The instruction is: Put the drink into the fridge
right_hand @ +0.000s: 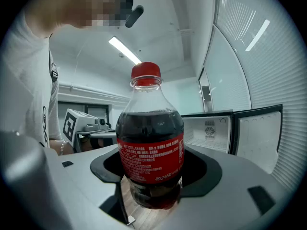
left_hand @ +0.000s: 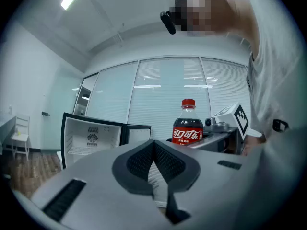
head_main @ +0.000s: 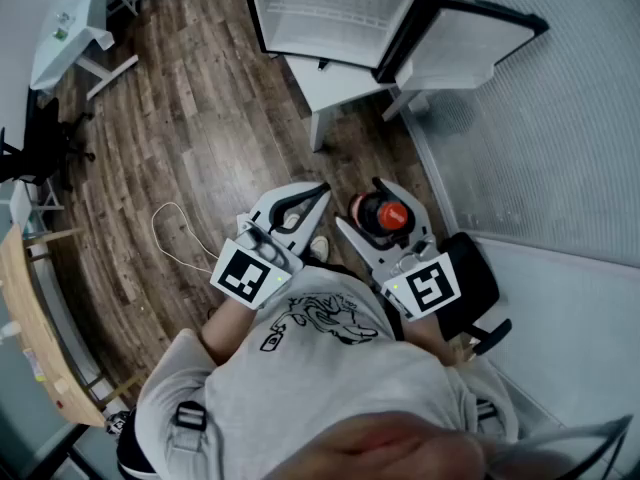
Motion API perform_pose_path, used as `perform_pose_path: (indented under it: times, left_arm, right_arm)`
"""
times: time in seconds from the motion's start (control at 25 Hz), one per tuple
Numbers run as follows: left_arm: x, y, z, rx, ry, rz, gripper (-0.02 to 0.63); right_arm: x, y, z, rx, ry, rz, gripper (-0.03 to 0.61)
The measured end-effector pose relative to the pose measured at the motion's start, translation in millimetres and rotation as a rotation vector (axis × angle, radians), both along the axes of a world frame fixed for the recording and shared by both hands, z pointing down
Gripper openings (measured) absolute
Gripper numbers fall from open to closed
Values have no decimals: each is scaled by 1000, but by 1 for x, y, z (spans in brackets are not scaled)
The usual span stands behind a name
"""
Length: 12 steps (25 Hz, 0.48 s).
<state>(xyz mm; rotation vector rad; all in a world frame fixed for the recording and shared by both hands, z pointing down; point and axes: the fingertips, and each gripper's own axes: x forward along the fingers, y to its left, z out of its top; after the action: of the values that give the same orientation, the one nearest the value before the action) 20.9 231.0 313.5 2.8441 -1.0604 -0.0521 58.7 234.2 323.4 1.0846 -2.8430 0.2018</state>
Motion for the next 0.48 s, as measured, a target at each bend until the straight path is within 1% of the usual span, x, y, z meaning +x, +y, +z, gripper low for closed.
perform_pose_path:
  times: [0.16,0.36,0.48]
  left_arm:
    - [8,5,-7,12,4,4,2]
    - [17,4,-9,22,10,-5,2]
    - [19,4,-11,28,12,-13,2]
  right_arm:
    - [5,3,-7,25,9,-7,324]
    - [11,6,-14,28,-27,-14,324]
    - [12,6,-15,38,-28,-25,324]
